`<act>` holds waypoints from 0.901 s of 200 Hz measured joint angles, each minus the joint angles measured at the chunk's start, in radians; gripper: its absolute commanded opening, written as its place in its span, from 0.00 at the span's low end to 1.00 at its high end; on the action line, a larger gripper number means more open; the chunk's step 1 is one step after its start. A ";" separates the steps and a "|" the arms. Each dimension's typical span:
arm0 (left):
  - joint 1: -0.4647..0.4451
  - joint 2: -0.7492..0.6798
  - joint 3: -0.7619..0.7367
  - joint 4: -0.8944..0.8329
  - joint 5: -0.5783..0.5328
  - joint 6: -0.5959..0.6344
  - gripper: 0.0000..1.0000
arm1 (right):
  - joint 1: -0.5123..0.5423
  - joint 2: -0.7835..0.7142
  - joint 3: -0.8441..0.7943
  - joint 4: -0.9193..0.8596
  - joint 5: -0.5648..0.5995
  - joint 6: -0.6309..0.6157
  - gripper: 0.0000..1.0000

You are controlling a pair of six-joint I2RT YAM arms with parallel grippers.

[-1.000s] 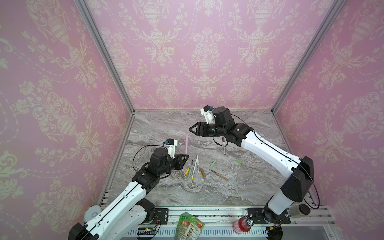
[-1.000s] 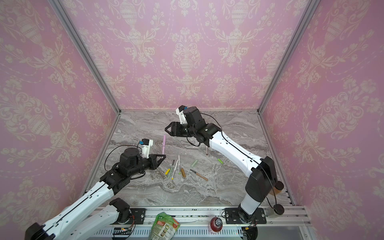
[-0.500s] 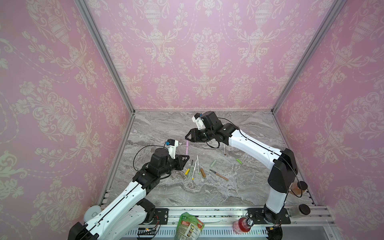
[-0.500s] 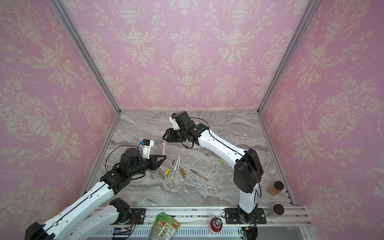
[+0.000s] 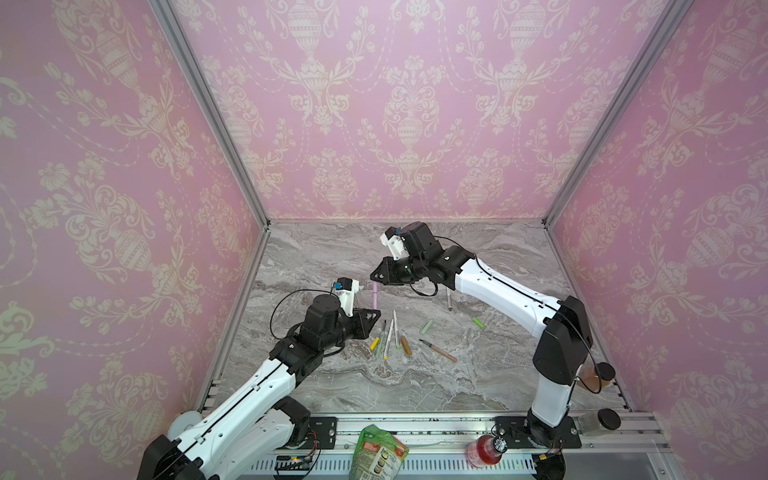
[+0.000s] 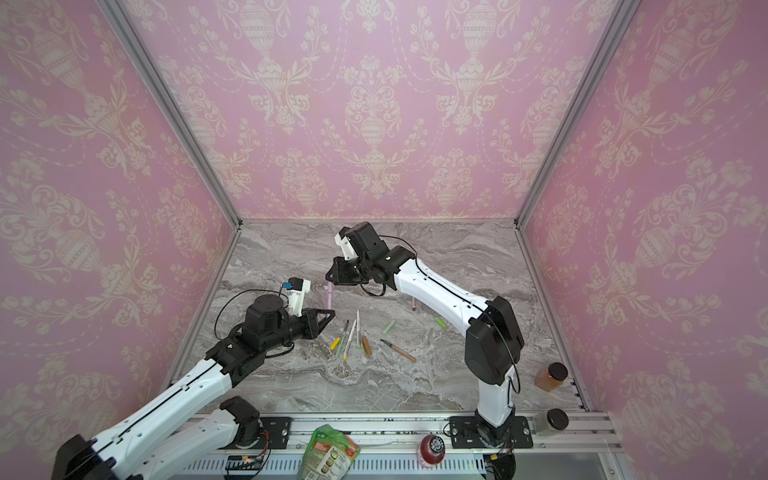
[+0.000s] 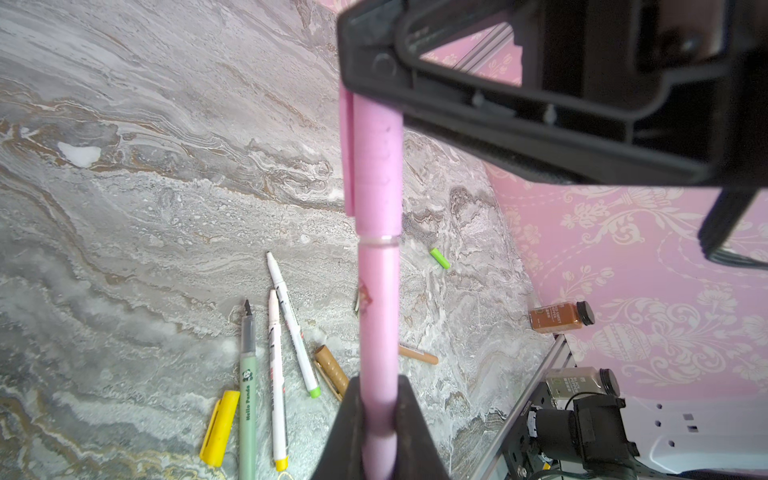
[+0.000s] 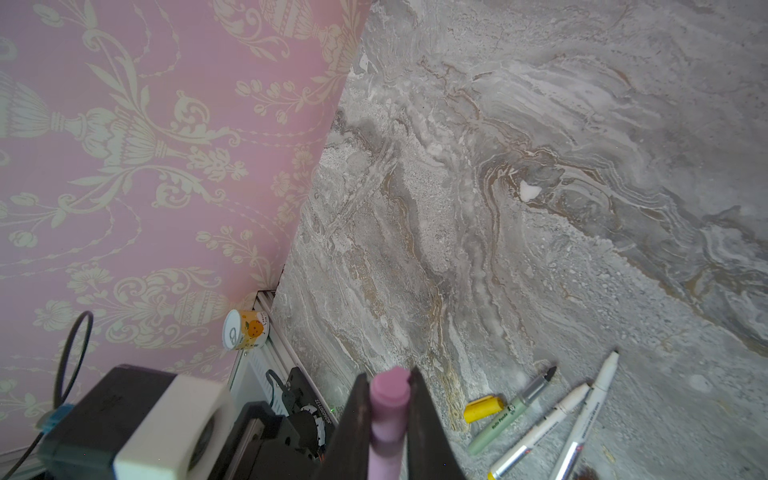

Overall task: Insert the pens into the pen caps
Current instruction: 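Open the right gripper and regrip the capped pink pen at the cap, then open the left gripper to release the capped pink pen to the right gripper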

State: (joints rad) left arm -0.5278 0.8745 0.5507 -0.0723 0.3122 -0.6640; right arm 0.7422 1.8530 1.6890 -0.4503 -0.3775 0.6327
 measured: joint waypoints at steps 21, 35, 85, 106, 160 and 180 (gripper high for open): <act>-0.002 0.001 0.000 0.013 -0.017 0.001 0.00 | -0.001 0.000 0.000 0.008 0.000 0.000 0.00; -0.007 0.001 0.000 0.024 -0.038 0.010 0.00 | -0.002 0.000 0.001 0.013 0.000 -0.001 0.00; -0.013 0.005 0.000 0.053 -0.113 0.102 0.00 | -0.005 0.002 0.009 0.033 0.001 -0.009 0.00; -0.013 0.034 0.008 0.053 -0.138 0.153 0.00 | -0.002 0.002 -0.021 0.067 0.010 -0.008 0.00; -0.012 0.151 0.048 0.025 -0.188 0.265 0.00 | 0.011 -0.007 -0.134 0.200 0.089 0.021 0.00; -0.011 0.177 0.067 0.023 -0.200 0.292 0.00 | 0.011 -0.012 -0.151 0.229 0.113 0.030 0.00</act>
State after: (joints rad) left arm -0.5385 1.0512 0.6174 -0.0498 0.1123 -0.3721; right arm 0.7532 1.8408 1.5383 -0.2214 -0.2646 0.6624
